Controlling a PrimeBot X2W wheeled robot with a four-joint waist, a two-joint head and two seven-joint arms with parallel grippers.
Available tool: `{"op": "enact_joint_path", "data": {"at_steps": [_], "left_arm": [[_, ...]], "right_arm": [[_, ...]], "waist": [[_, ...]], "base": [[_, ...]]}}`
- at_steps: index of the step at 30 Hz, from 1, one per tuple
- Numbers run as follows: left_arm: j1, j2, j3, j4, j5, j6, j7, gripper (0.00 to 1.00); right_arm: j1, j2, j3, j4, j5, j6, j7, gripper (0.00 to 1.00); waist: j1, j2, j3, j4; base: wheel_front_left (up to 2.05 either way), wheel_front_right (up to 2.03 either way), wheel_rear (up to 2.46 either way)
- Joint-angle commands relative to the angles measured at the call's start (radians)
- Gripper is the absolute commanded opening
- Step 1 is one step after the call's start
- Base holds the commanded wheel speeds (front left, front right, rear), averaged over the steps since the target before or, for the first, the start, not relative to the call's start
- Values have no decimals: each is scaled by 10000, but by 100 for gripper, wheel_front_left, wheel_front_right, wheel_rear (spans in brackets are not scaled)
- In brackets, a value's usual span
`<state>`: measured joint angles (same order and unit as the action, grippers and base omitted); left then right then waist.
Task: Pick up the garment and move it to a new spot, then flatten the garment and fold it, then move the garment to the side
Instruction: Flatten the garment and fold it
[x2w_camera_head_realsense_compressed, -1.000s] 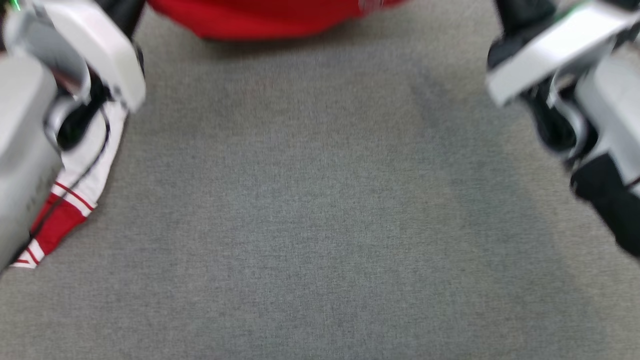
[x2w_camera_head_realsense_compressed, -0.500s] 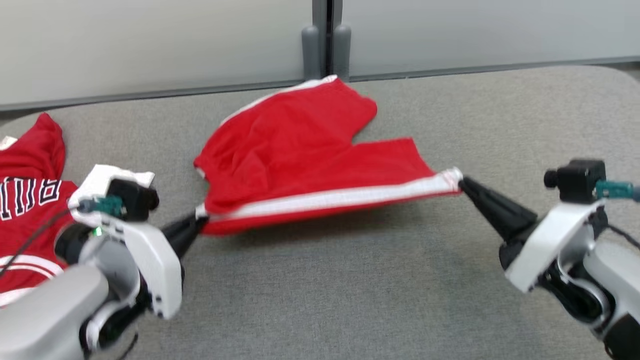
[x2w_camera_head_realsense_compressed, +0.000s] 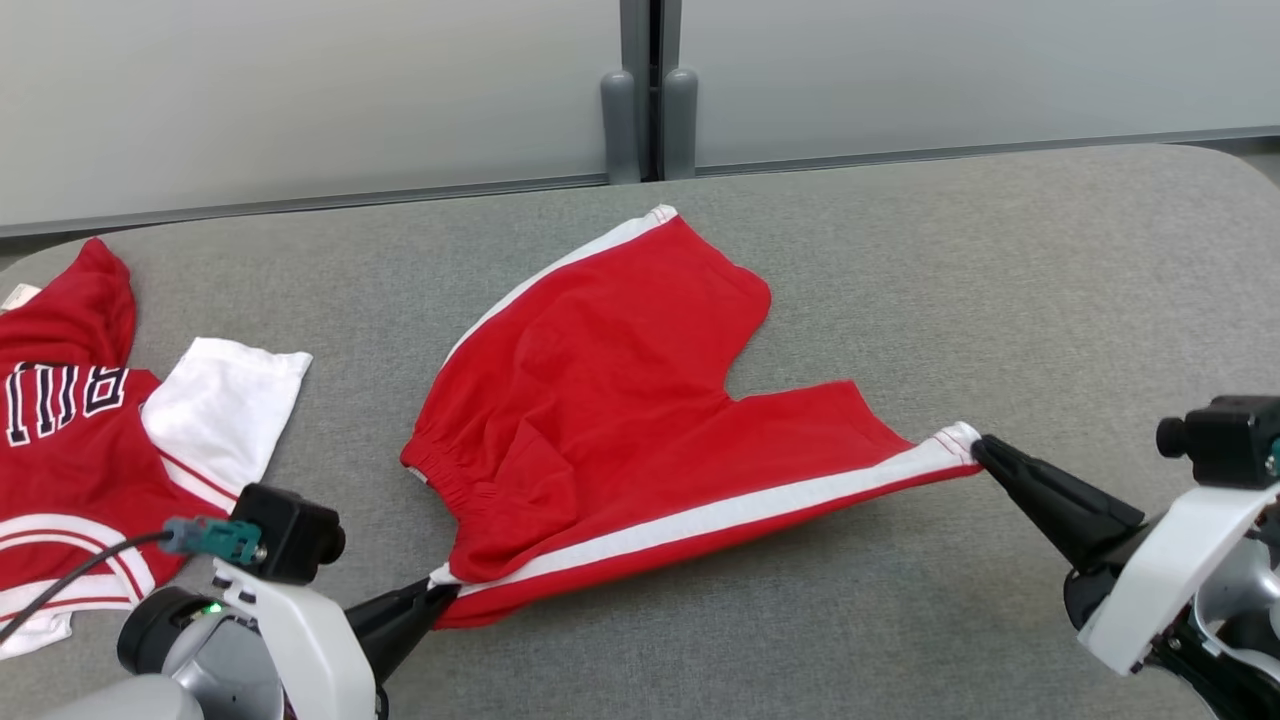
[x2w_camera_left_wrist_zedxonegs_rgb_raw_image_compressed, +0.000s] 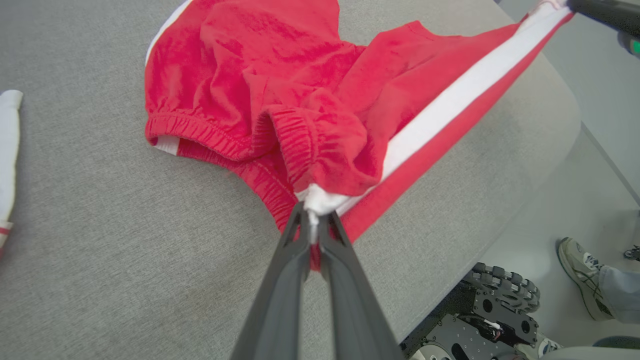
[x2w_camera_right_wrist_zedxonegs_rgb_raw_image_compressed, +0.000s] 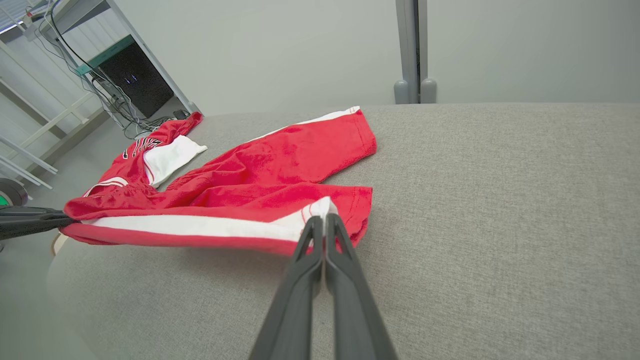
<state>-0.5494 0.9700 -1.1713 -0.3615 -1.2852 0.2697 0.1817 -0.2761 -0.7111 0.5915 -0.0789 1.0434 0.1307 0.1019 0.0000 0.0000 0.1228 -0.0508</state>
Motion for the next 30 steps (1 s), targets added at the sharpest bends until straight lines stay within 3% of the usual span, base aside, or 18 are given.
{"op": "enact_joint_path", "data": {"at_steps": [1, 7, 11, 15, 22, 30], "left_arm": [[-199, 53, 80, -9, -56, -25, 133, 0], [-1342, -213, 357, 543, -1040, -854, 1743, 0], [-2535, -583, 670, 1415, -2118, -1699, 3362, 0], [-3801, -1098, 1000, 2450, -2907, -2266, 4755, 0], [-5529, -1854, 1458, 4241, -3482, -2846, 6089, 0], [-6746, -2674, 1720, 5736, -3546, -3046, 6546, 0]], "right_arm": [[70, 100, -201, -64, -176, 2, 203, 0], [-836, 986, -1159, 1, -678, 2, 1731, 0], [-1971, 1485, -1598, 490, -785, 2, 2498, 0], [-3352, 1795, -1794, 1037, -936, 2, 3057, 0], [-5855, 2163, -1711, 2400, -1097, 2, 3646, 0], [-7863, 2416, -1147, 3845, -1228, 2, 3712, 0]], "waist": [[0, 0, 59, 80], [0, 0, 757, 514], [0, 0, 1542, 862], [0, 0, 2426, 1158], [0, 0, 3748, 1556], [0, 0, 4742, 1994]], "base": [[0, 0, 0], [0, 0, 0], [0, 0, 0], [0, 0, 0], [0, 0, 0], [0, 0, 0]]}}
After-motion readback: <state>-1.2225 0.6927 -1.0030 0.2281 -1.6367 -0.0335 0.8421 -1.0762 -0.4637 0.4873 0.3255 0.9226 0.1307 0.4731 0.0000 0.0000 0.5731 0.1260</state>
